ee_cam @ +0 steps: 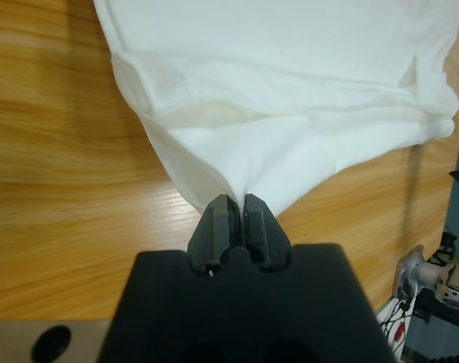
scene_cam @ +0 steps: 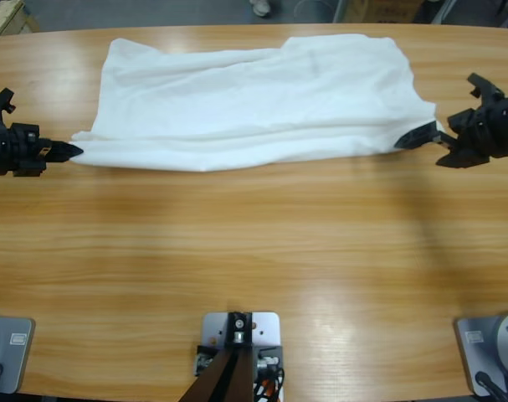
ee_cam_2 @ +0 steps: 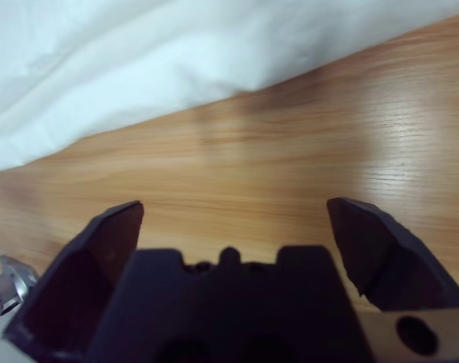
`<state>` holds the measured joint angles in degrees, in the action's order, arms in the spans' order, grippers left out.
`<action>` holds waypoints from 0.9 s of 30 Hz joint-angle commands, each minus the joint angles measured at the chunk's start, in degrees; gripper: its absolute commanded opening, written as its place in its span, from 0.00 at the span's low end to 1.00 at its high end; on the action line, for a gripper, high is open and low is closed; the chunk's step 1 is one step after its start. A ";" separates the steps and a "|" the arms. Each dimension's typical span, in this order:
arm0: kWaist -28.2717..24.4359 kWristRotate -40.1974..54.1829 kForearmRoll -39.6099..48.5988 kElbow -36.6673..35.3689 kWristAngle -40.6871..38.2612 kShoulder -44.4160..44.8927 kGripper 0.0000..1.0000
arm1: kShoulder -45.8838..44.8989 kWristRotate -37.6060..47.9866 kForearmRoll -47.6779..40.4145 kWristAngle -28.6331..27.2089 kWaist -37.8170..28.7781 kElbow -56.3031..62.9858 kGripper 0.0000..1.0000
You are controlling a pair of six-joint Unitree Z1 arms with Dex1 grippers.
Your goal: Fold clothes
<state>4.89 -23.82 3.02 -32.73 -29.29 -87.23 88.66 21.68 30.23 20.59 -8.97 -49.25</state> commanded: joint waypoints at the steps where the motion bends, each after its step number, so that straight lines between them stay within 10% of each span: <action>1: 1.08 0.44 2.13 0.03 1.08 1.94 0.00 | -4.81 0.49 1.78 -1.25 -0.61 1.98 1.00; 27: 0.64 0.53 5.86 -2.59 3.37 0.04 0.00 | 15.31 -11.77 1.74 -2.85 10.85 -8.90 1.00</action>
<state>5.35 -23.78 7.86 -35.08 -26.75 -86.05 95.62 13.03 32.57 18.81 -0.74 -56.02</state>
